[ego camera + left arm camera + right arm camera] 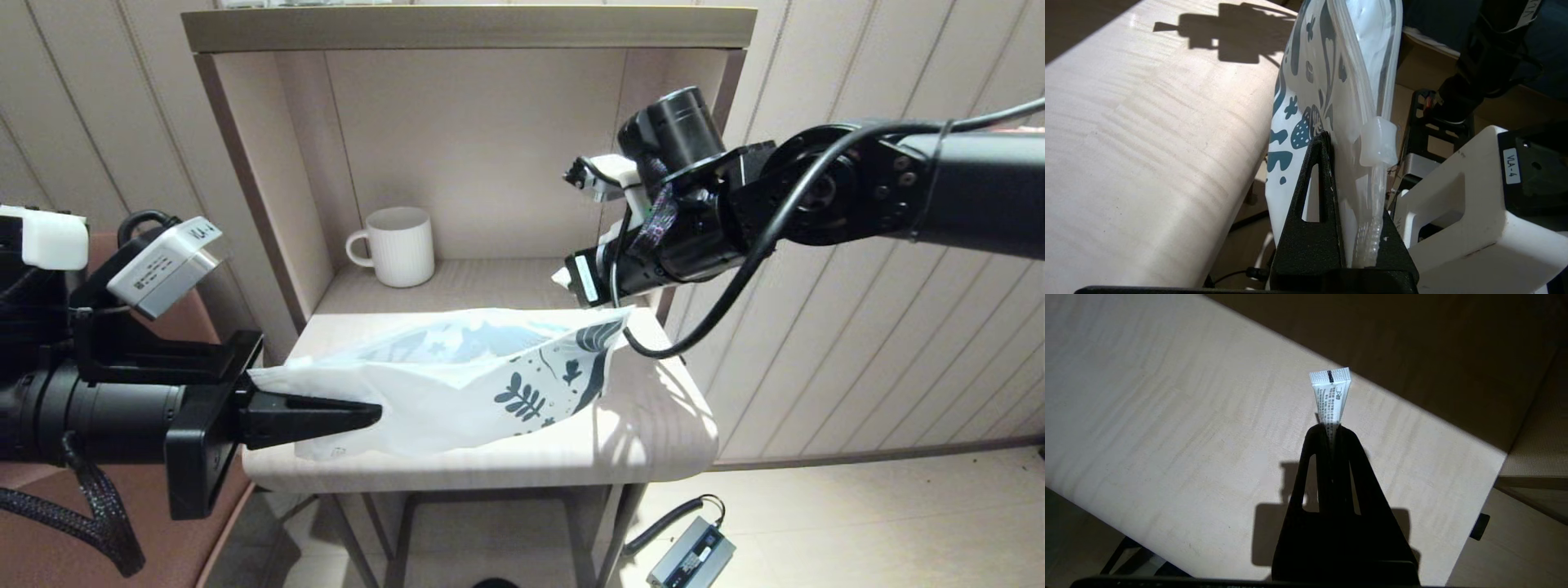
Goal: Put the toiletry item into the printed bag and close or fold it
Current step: Pick up the toothpaste, then place the toothpaste in the storage bag
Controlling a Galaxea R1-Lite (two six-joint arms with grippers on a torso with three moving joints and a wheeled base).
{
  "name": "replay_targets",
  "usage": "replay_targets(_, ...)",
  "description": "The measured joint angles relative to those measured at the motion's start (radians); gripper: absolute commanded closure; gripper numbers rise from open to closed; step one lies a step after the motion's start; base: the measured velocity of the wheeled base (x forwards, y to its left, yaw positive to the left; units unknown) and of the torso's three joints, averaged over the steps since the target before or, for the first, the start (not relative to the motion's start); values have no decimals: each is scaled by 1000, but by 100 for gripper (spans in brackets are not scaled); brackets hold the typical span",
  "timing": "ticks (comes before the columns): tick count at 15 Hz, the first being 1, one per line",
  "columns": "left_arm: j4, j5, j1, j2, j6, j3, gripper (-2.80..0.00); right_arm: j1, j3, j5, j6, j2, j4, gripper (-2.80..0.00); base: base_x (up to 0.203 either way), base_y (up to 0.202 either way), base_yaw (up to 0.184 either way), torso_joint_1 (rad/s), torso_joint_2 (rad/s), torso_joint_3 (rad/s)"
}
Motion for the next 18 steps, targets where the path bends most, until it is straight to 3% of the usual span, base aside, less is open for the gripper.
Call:
replay_targets(5,-19,100,0,34,46,6,0,3,-21,1,0,-83,16,0,0,0,0,0,0,0)
replay_targets(9,-26,129,0,48,55,9,0,37,-41,8,0,-146,28,0,0,0,0,0,0,0)
replay_targets(15,-28,114,-18,58,50,8,0,227,-47,32,22,-175,70,0,0,0,0,0,0,0)
replay_targets(18,-27,55,-25,61,48,9,0,242,-47,141,23,-179,83,0,0,0,0,0,0,0)
